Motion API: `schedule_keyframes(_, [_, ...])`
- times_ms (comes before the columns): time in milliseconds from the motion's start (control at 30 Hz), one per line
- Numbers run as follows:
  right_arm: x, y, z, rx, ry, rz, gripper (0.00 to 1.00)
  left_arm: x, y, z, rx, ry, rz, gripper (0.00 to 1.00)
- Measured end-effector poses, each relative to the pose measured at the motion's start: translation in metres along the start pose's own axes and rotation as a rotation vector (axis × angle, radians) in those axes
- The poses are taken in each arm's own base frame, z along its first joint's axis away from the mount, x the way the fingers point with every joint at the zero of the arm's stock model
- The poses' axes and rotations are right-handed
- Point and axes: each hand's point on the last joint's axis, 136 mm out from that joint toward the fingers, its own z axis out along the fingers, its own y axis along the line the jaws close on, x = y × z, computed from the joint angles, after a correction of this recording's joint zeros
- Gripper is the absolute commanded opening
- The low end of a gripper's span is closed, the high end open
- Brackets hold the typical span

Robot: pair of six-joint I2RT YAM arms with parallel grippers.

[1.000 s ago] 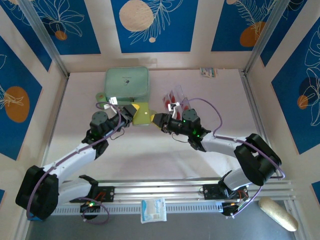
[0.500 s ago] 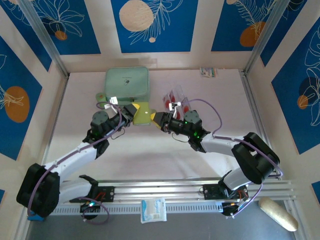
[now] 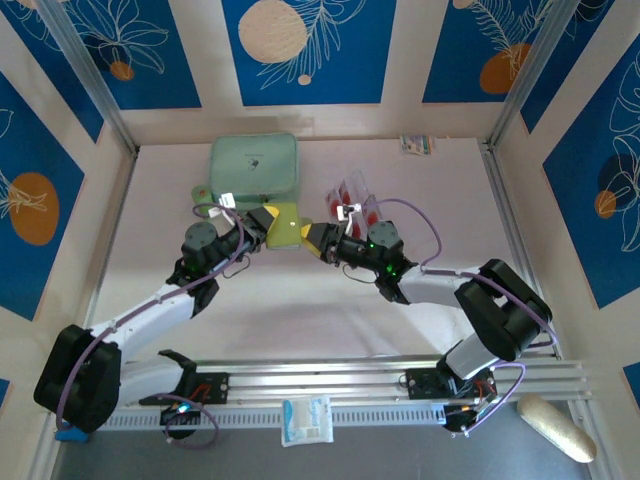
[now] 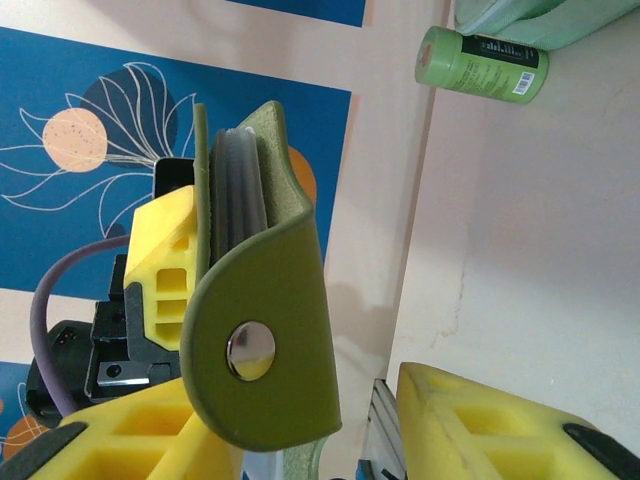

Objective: Put the credit cards into the card holder

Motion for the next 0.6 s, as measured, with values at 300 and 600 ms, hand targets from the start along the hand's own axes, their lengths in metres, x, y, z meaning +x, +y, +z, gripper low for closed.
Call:
schedule_keyframes(300, [0.0008, -0.0056, -0.0042, 0.006, -0.002, 0.011, 0.44, 0.0018, 0.0048, 0.0012, -0.008, 0.005, -0.003, 0.0])
schedule_keyframes(600, [0.0042, -0.0081, 0.0024, -0.021, 0.021, 0.032, 0.43, 0.0016, 0.0035, 0.0013, -0.003, 0.004, -0.002, 0.0])
